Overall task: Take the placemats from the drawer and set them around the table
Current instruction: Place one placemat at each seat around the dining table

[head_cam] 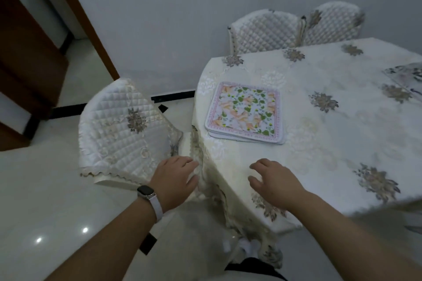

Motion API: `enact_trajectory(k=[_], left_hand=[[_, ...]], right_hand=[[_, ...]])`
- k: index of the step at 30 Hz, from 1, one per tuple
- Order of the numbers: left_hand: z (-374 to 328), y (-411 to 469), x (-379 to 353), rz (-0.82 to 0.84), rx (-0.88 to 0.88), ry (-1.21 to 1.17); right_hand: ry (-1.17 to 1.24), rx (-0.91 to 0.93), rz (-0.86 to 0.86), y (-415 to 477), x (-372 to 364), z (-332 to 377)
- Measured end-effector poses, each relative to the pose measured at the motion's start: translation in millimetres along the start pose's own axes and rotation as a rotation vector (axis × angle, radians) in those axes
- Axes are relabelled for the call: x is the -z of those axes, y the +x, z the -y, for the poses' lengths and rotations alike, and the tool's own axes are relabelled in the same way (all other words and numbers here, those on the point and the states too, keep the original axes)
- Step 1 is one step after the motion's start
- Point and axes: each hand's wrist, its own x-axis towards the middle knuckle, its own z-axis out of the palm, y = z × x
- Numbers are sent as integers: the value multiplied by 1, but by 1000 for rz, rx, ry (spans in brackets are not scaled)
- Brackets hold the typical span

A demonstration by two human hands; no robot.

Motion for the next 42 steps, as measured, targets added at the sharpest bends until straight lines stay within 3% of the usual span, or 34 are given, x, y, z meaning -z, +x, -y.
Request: enact_trajectory(k=[7,13,21,28,35,42], left_hand=[[-7,62,2,35,78,-16],[-23,103,-10,58,38,-35],[-9,156,-37,227,92,-83],[19,220,-51,234,213,-282],[42,278,-63,360,414,-499],[47,319,-72,325,452,-714]], right_hand=[[55,-26,-17,44,20,-51],[102,-88,-23,59,34,-83],[239,-302,4,80,32,-112],[377,-497,11,113,31,-124],[559,-707,-3,164,28,-125],[841,-898,-115,203,25,-122]])
